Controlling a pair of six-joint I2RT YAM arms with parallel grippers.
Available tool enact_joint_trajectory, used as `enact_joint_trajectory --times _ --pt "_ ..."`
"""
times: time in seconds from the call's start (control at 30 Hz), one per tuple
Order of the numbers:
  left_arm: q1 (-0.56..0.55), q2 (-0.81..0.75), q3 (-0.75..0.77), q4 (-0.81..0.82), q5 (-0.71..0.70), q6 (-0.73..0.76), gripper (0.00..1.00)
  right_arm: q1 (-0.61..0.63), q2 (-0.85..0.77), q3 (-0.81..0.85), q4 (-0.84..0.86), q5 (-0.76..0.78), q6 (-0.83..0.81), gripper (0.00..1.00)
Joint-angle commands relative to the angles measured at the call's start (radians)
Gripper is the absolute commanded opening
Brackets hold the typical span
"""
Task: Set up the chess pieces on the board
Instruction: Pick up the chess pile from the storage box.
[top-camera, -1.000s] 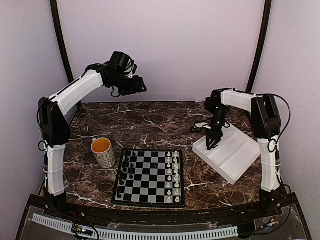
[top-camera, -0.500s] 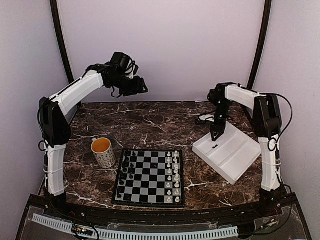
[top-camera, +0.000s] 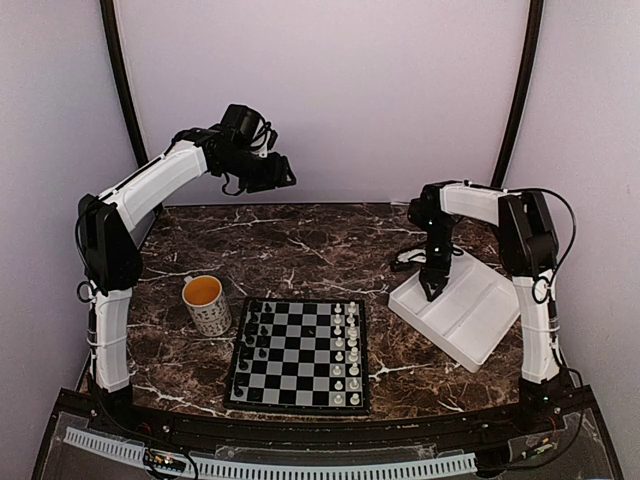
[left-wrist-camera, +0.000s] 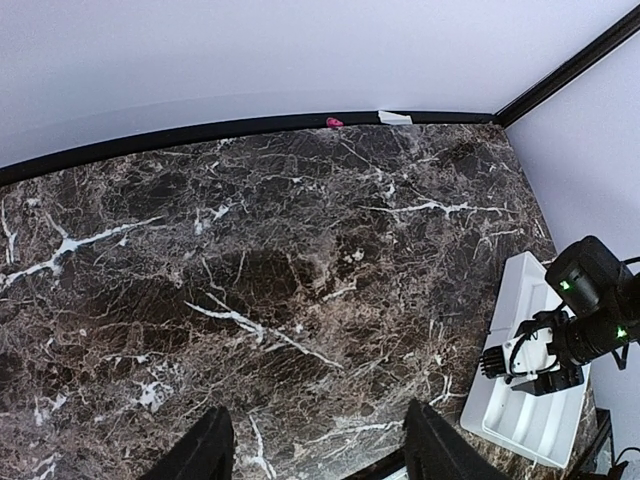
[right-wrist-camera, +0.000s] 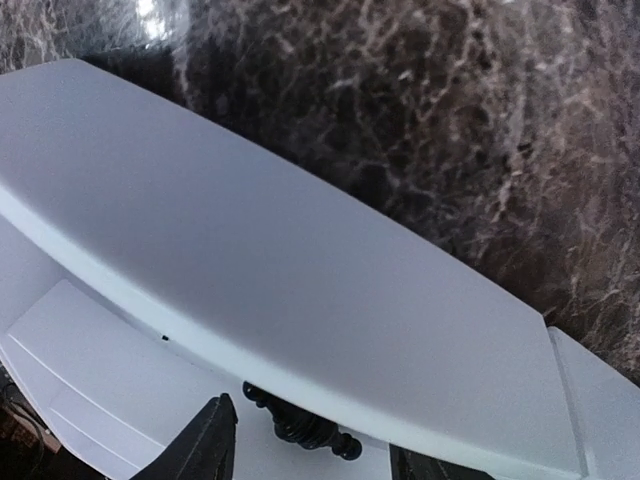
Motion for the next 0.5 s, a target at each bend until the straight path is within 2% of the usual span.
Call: enact_joint_trajectory --times 0.0,0.03,0.07,0.4,0.47 --pt "0.008 -0.03 -0.014 -0.007 0.009 0.023 0.61 0.021 0.036 -0.037 -0.023 0.14 0.052 0.65" --pt "0.007 -0.033 -0.019 -0.006 0.007 0.027 0.61 0.022 0.043 -0.04 -0.023 0.162 0.064 0.93" --pt "0.007 -0.04 -0.023 -0.003 0.005 0.03 0.61 0.023 0.049 -0.041 -0.022 0.18 0.077 0.98" --pt "0.009 -0.075 -0.062 0.003 -0.016 0.024 0.59 0.036 0.002 -0.081 0.058 0.251 0.139 0.99" --pt "0.009 -0.087 -0.076 0.012 -0.019 0.019 0.6 0.03 -0.002 -0.081 0.056 0.249 0.132 0.92"
